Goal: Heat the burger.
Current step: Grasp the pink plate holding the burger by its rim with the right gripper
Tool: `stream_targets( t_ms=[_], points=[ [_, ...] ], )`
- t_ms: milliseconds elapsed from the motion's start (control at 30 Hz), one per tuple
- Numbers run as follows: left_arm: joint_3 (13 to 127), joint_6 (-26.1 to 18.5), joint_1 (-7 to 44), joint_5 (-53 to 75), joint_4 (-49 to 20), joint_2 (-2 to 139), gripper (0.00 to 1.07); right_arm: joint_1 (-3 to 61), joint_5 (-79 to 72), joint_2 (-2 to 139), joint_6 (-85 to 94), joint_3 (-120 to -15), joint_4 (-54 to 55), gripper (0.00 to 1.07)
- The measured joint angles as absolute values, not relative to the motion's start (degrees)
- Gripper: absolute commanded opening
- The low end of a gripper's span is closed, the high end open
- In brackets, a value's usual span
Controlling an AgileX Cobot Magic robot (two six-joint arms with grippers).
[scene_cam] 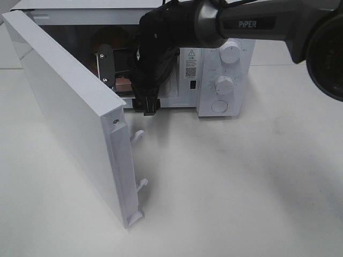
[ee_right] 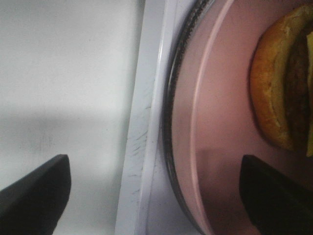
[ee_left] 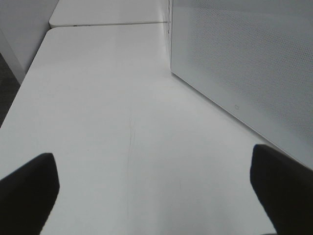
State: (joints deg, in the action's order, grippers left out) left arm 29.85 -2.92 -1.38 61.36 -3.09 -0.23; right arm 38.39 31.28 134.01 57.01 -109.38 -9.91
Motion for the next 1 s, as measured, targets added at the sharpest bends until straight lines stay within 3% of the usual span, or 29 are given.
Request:
stream_targets(
  t_ms=[300,367,400,433,467,533,567,600,633,700,800,867,1000],
  points=[
    [29.9,-2.9,-1.4,61.4,-3.1,-0.2,1.0,37.5,32.8,136.7,57.1,-114.3,-9.5,0.84],
    [29.9,-2.9,-1.4,61.4,-3.1,-0.2,1.0,37.4,33.1,137.8,57.2,-115.0,-8.5,0.73],
    [29.9,-2.9,-1.4,61.4,-3.1,-0.2,1.0,37.4,33.1,137.8,57.2,-115.0,-8.5,0.73],
    [29.9,-2.9,-1.4,61.4,-3.1,-0.2,1.0,37.4,33.1,138.0,57.2,-115.0,-8.5,0.64],
    [29.9,-2.9,-1.4,61.4,-3.1,-0.2,1.0,37.4,33.1,138.0,57.2,-115.0,-8.5,0.64],
    [29.9,-2.9,-1.4,61.4,-3.1,-0.2,1.0,37.4,33.2,138.1,59.0,-115.0,-8.5,0.5],
    [29.9,-2.9,-1.4,61.4,-3.1,-0.2,1.0,37.4,33.2,138.1,59.0,-115.0,-8.5,0.5],
    [29.9,-2.9,-1.4,61.4,-3.1,-0.2,1.0,37.4,33.2,138.1,59.5,-115.0,-8.5,0.38],
    [29.9,-2.9,-1.4,61.4,-3.1,-0.2,1.0,37.4,33.2,138.1,59.5,-115.0,-8.5,0.38],
    [29.9,-2.9,-1.4,61.4,-3.1,-0.2,1.0,37.4,33.1,138.4,60.6,-115.2,-8.5,0.17],
    [29.9,-2.9,-1.4,61.4,-3.1,-0.2,1.0,37.4,32.6,138.7,61.2,-115.5,-8.6,0.12],
    [29.9,-2.9,-1.4,61.4,-3.1,-0.2,1.0,37.4,32.4,138.8,62.3,-115.6,-8.6,0.0],
    [29.9,-2.9,-1.4,61.4,-3.1,-0.2,1.0,37.4,32.8,138.8,62.6,-115.6,-8.7,0.0]
  ],
)
